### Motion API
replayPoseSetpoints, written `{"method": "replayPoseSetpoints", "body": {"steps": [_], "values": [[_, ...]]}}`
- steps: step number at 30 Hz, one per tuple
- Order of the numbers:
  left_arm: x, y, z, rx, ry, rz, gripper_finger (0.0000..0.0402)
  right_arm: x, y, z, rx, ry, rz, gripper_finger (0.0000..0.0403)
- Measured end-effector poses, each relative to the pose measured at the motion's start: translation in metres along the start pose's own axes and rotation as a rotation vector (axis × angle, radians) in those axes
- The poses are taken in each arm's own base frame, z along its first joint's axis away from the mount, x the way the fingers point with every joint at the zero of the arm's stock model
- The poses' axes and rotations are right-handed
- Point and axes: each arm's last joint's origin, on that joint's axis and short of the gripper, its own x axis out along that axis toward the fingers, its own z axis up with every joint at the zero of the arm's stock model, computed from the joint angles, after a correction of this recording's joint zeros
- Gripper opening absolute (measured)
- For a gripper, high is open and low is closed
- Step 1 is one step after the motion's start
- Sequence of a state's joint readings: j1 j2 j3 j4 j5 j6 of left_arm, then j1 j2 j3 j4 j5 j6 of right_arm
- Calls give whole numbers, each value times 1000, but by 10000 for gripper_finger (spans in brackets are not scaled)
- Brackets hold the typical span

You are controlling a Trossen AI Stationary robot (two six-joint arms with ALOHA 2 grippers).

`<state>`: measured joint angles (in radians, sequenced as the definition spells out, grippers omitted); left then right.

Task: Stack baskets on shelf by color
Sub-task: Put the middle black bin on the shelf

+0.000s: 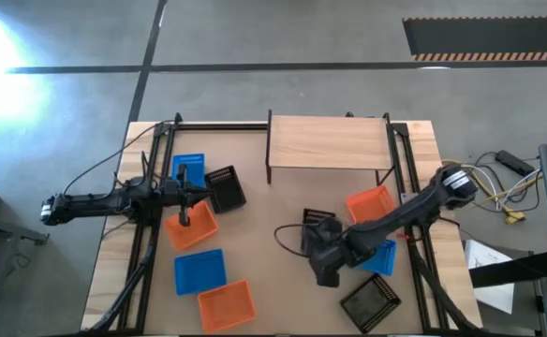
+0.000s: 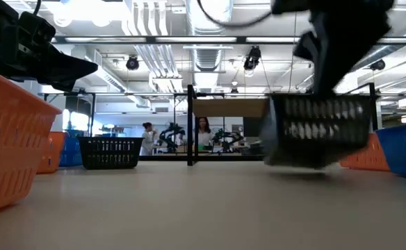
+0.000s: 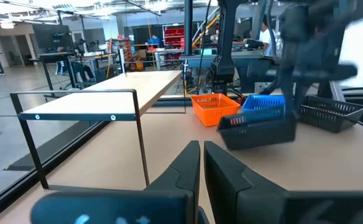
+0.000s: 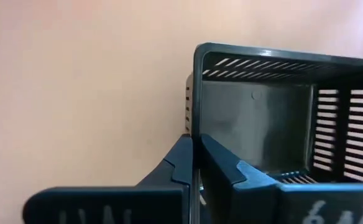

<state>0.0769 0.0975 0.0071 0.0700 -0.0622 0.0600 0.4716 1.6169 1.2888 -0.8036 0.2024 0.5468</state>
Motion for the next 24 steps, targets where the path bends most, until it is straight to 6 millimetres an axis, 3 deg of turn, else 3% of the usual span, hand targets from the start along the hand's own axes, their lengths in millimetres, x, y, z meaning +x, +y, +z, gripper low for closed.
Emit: {"method": "replayPoseSetpoints", "body": {"steps": [8, 15, 21, 24], "values": [[0, 3, -1, 2, 15, 103, 6, -62, -19, 17, 8, -305, 81, 9], [0, 3, -1, 2, 13, 103, 6, -109, -45, 30, -87, -432, -82, 9], [0, 3, -1, 1, 10, 103, 6, -135, -104, 43, -127, -230, -269, 9], [0, 3, 0, 1, 9, 103, 6, -135, -143, 37, -128, -51, -334, 9]]}}
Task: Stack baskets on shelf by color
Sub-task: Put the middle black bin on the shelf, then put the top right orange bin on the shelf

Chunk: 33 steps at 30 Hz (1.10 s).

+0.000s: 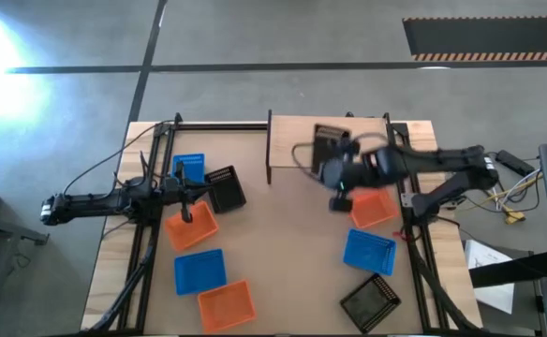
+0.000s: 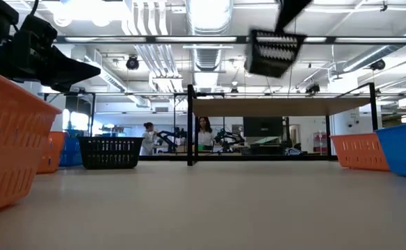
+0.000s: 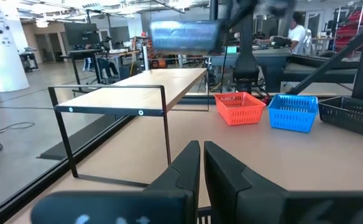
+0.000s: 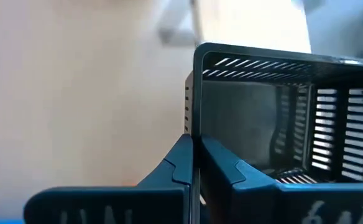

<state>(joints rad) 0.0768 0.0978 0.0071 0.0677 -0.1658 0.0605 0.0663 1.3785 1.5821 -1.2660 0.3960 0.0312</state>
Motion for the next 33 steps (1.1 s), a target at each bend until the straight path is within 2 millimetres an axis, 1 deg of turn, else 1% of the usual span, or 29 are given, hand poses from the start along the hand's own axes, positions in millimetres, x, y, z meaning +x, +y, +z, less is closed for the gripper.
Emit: {"method": "replayPoseSetpoints", "body": {"steps": [3, 6, 8, 10, 13, 15, 18, 21, 24, 27, 31, 33], "values": [[0, 0, 0, 0, 0, 0, 6, 18, -31, -18, -12, 157, 40, 9], [0, 0, 0, 0, -1, 0, 6, 31, -57, -38, -4, 228, 69, 9], [0, 0, 0, 0, 0, 0, 6, 35, -70, -51, 4, 257, 58, 9], [0, 0, 0, 0, 0, 0, 6, 35, -78, -64, 14, 270, 68, 9], [0, 0, 0, 0, 0, 0, 6, 30, -84, -81, 39, 252, 122, 9], [0, 0, 0, 0, 0, 0, 6, 28, -85, -91, 39, 249, 125, 9], [0, 0, 0, 0, 0, 0, 6, 28, -84, -105, 34, 274, 64, 12], [0, 0, 0, 0, 0, 0, 6, 28, -82, -115, 16, 311, -1, 28], [0, 0, 0, 0, 0, 0, 6, 24, -81, -120, 19, 316, -25, 55], [0, 0, 0, 0, 0, 0, 6, 19, -80, -124, 21, 336, -19, 91], [0, 0, 0, 0, 0, 0, 6, 3, -83, -123, 58, 335, -25, 137], [0, 0, 0, 0, 0, 0, 6, -6, -87, -118, 122, 304, -44, 153]]}}
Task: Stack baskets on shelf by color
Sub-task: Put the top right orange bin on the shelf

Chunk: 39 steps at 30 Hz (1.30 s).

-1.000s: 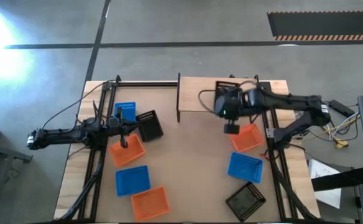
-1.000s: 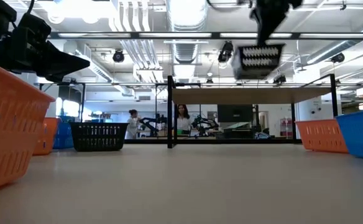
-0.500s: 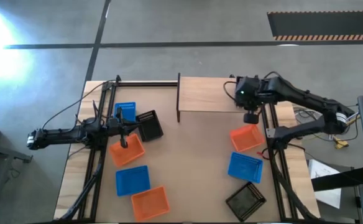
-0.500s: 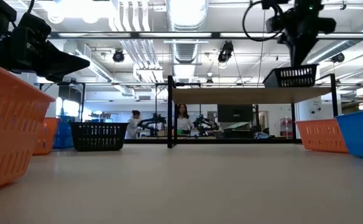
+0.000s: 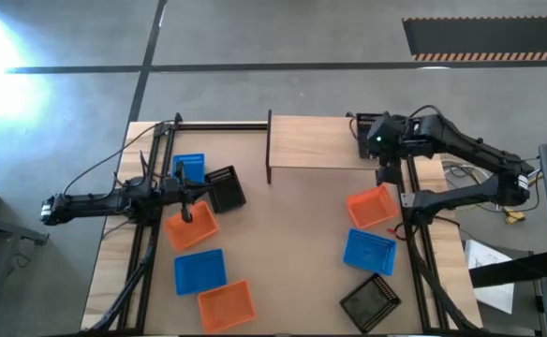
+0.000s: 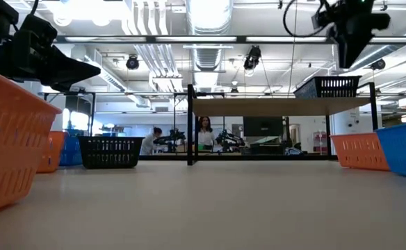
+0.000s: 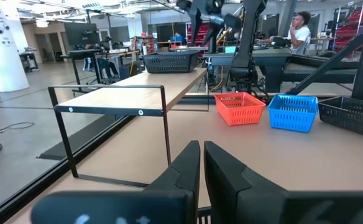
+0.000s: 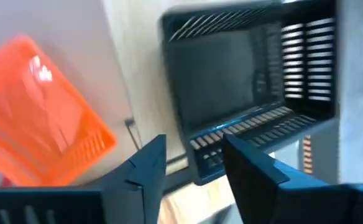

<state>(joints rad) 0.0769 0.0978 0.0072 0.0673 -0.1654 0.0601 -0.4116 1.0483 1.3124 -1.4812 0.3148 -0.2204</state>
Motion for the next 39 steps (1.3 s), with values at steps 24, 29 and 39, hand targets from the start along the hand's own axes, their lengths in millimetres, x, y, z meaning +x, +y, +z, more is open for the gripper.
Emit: {"method": "replayPoseSetpoints", "body": {"steps": [24, 29, 39], "values": [[0, 0, 0, 0, 0, 0, 6, 54, 165, 6, 550, 43, 180, 154], [0, 0, 0, 0, 0, 0, 6, 82, 170, 1, 667, 69, 216, 183], [0, 0, 0, 0, 0, 0, 6, 112, 171, 2, 745, 91, 191, 183]]}}
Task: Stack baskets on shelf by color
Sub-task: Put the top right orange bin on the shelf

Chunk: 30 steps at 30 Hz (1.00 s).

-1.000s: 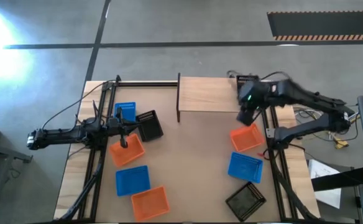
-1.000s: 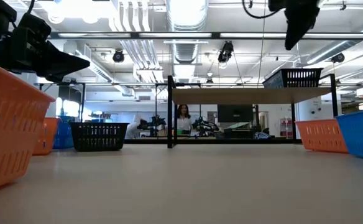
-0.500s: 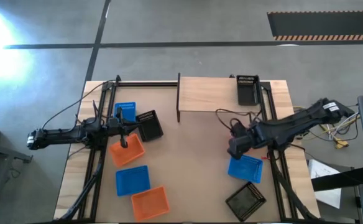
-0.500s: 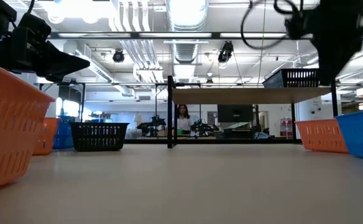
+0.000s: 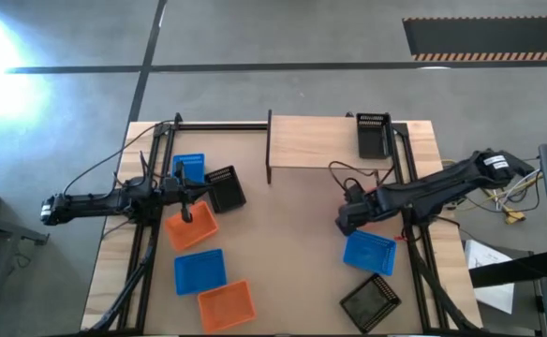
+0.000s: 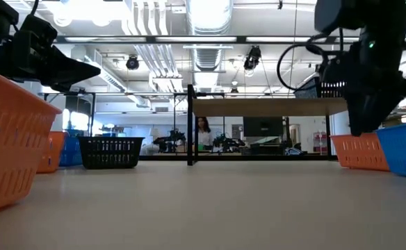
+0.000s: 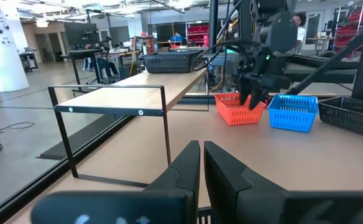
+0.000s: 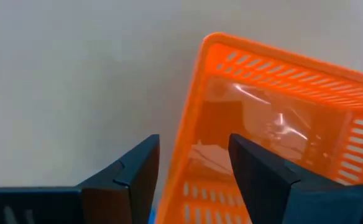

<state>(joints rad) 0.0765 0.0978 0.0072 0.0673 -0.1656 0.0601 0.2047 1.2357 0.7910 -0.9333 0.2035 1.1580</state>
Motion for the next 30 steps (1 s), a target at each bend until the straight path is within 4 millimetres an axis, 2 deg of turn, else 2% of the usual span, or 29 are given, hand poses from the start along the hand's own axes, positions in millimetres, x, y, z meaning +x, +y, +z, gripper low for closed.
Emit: {"method": "replayPoseSetpoints", "body": {"steps": [6, 10, 14, 19, 25, 28, 30], "values": [[0, 0, 0, 0, 0, 0, 6, 17, 7, 2, -64, 49, -40, 151], [0, 0, 0, 0, 0, 0, 6, 20, 14, 4, -110, 77, -34, 88], [0, 0, 0, 0, 0, 0, 6, 9, 27, 10, -225, 57, 13, 20], [0, 0, 0, 0, -1, 0, 6, -27, 58, 23, -479, -5, 171, 10], [0, 0, 0, 0, 0, 0, 6, -85, 96, 31, -880, -99, 450, 9], [0, 0, 0, 0, 0, 0, 6, -115, 105, 40, -1043, -256, 475, 9], [0, 0, 0, 0, -1, 0, 6, -130, 106, 47, -1101, -376, 414, 9]]}}
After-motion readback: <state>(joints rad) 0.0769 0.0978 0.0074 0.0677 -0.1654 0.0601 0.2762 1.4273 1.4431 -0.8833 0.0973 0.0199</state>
